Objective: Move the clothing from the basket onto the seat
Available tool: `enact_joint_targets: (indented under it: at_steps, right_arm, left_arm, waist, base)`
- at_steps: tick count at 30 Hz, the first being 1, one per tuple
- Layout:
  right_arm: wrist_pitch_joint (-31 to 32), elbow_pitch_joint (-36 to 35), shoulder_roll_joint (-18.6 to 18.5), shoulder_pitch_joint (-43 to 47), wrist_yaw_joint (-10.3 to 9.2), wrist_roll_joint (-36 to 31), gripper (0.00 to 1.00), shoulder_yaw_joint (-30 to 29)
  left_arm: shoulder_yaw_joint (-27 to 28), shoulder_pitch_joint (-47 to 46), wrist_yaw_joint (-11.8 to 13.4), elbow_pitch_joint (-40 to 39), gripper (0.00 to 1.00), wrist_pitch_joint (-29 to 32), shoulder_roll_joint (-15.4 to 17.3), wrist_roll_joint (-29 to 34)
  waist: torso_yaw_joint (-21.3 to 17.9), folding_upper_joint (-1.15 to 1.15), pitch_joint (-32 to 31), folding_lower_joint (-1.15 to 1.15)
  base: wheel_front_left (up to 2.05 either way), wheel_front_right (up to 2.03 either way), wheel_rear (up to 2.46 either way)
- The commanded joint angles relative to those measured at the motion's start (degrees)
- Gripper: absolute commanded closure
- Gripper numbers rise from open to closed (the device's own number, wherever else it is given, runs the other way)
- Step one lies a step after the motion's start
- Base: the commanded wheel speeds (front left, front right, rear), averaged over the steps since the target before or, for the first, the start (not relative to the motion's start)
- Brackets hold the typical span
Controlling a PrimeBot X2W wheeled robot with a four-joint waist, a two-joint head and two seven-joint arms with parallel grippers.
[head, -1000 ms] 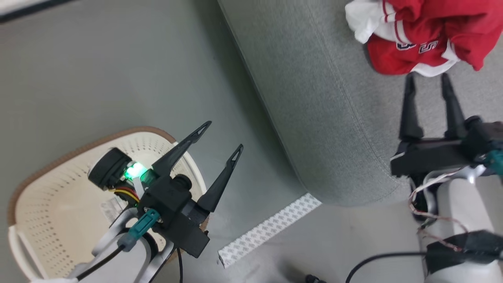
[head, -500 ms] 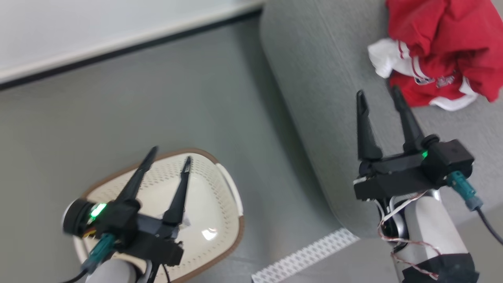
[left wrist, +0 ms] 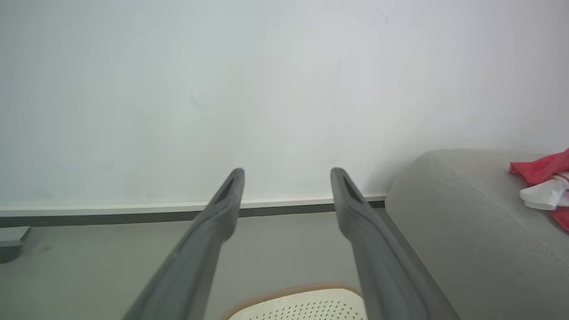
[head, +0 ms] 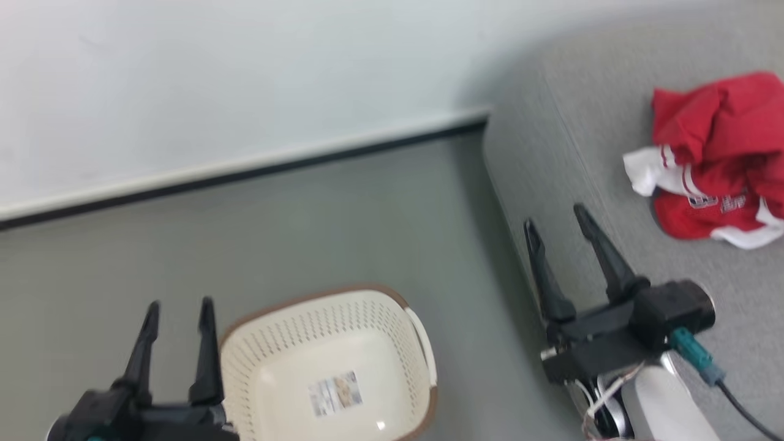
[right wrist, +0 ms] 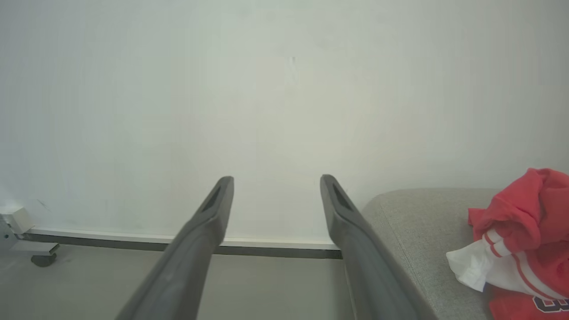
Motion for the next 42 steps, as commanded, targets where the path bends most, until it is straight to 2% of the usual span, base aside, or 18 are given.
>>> enact_joint_targets:
  at_steps: [1, 9, 16, 17, 21, 29, 42]
  right_arm:
    - [0.0, -0.4, -0.6, 1.9, -0.04, 0.2, 0.0, 0.1]
    - [0.0, -2.7, -0.3, 8.8, -0.04, -1.6, 0.0, -0.9]
    - [0.0, -4.8, 0.7, 15.8, -0.04, -2.7, 0.0, -2.4]
    - [0.0, -5.0, 0.9, 17.7, -0.04, -2.8, 0.0, -2.8]
    - [0.0, -4.6, 1.4, 20.2, -0.04, -2.9, 0.0, -3.6]
    - [0.0, -3.5, 1.5, 23.1, -0.04, -2.3, 0.0, -4.2]
    - [0.0, -3.1, 1.3, 22.2, -0.04, -2.4, 0.0, -4.1]
  left_arm:
    - [1.2, 2.4, -0.4, -0.9, 0.0, -0.3, -0.7, 0.3]
    - [6.8, 10.3, -3.2, -3.0, 0.0, -0.2, -4.0, 3.9]
    - [8.9, 16.3, -7.6, -2.3, 0.0, -0.2, -5.6, 9.5]
    - [9.6, 17.6, -8.9, -2.0, 0.0, -0.2, -6.0, 10.5]
    - [11.3, 20.1, -11.0, -0.9, 0.0, -0.2, -7.5, 11.4]
    - [14.7, 22.6, -13.7, 1.8, 0.0, -0.2, -9.7, 12.5]
    - [16.4, 20.3, -16.3, 2.5, 0.0, -0.2, -10.9, 14.5]
  waist:
    - [5.5, 0.01, -6.9, 0.01]
    - [7.9, 0.01, -12.0, 0.01]
    - [8.9, 0.01, -15.1, 0.01]
    - [9.0, 0.01, -16.0, 0.01]
    - [8.8, 0.01, -17.2, 0.01]
    - [8.2, 0.01, -18.8, 0.01]
    - [8.5, 0.01, -18.1, 0.01]
  base:
    - [0.0, 0.0, 0.0]
    - [0.0, 0.0, 0.0]
    - [0.0, 0.0, 0.0]
    - [0.0, 0.0, 0.0]
    - [0.0, 0.0, 0.0]
    - [0.0, 0.0, 0.0]
    - [0.0, 0.0, 0.0]
